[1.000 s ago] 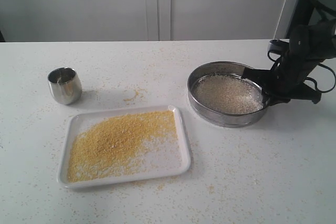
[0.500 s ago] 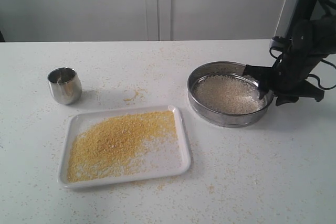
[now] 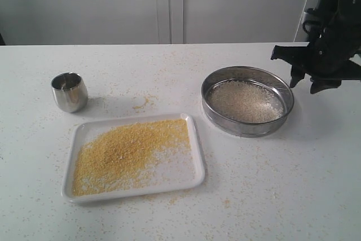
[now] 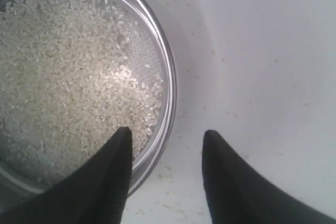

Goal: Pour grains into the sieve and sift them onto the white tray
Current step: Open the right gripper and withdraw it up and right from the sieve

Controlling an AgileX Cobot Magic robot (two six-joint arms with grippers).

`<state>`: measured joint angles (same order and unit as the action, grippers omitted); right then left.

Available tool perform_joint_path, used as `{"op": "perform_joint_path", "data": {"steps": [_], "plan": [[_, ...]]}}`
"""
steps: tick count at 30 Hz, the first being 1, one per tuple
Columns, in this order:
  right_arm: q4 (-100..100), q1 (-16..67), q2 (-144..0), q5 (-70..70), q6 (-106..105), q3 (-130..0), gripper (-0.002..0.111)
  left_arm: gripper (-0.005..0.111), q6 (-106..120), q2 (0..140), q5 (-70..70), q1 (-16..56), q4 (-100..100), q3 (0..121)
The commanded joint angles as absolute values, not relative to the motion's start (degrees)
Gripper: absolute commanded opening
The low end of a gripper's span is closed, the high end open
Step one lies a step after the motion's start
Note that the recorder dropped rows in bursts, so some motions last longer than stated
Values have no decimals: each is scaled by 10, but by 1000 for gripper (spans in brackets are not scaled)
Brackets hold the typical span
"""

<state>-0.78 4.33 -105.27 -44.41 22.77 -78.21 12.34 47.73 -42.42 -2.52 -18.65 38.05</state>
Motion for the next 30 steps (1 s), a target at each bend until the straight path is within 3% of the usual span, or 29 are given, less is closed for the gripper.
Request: {"op": "perform_joint_path", "data": {"steps": [1,10,30], "plan": [[-8,40,-1028,-488,188,-786,34,0,123,474,-431,-27,-193,378],[7,40,-1001,-554,132,-786,1,0,123,474,-431,-27,-193,378],[64,40,-881,-621,88,-785,0,0,123,474,-431,-27,-193,378]]}}
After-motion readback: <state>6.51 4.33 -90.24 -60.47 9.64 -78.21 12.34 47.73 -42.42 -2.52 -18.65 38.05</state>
